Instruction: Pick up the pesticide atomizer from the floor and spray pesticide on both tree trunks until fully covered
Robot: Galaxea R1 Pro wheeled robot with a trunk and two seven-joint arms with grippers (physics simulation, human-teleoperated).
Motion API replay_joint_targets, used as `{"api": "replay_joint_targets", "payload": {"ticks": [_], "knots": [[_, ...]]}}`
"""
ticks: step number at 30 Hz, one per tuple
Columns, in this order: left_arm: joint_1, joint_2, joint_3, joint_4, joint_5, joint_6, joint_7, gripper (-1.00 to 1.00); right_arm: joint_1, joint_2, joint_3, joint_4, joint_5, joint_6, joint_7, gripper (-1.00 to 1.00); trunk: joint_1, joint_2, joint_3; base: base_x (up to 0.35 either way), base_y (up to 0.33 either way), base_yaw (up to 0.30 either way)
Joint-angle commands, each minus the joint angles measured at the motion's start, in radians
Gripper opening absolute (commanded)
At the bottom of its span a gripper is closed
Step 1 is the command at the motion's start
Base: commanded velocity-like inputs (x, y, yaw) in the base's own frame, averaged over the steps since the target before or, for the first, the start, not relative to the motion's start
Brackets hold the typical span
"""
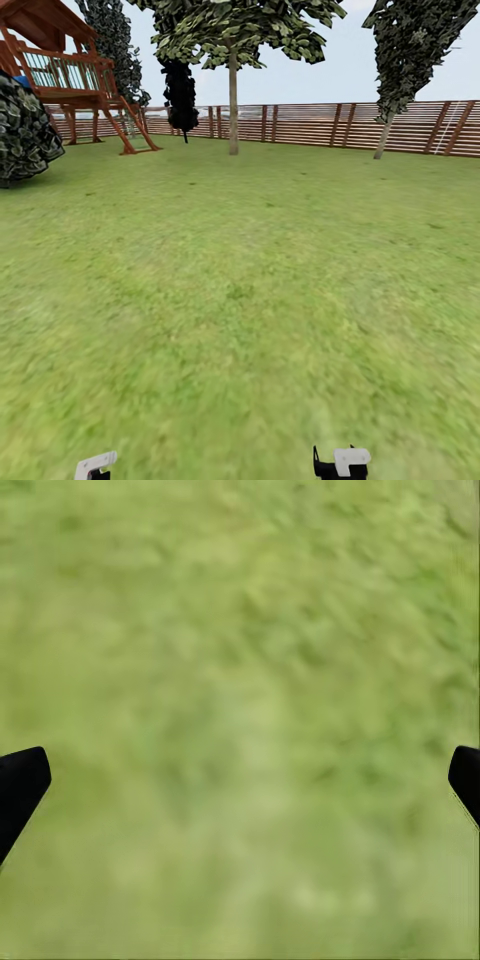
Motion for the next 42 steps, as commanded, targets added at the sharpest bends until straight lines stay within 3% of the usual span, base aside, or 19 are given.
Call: {"api": "replay_joint_targets", "payload": {"ticks": [1,42], "knots": [[-0.001,0.000,0.003,0.001,0.005,-0.003,-0.004,-1.00,-0.001,0.000,0.008,0.001,0.005,0.000,-0.010,1.00,0.000,0.000,-0.001,0.339,0.000,0.002],[-0.001,0.002,0.004,0.001,0.005,-0.003,-0.005,-1.00,-0.001,0.002,0.008,0.038,0.003,-0.001,-0.006,1.00,0.000,0.000,-0.001,0.339,0.000,0.000]]}}
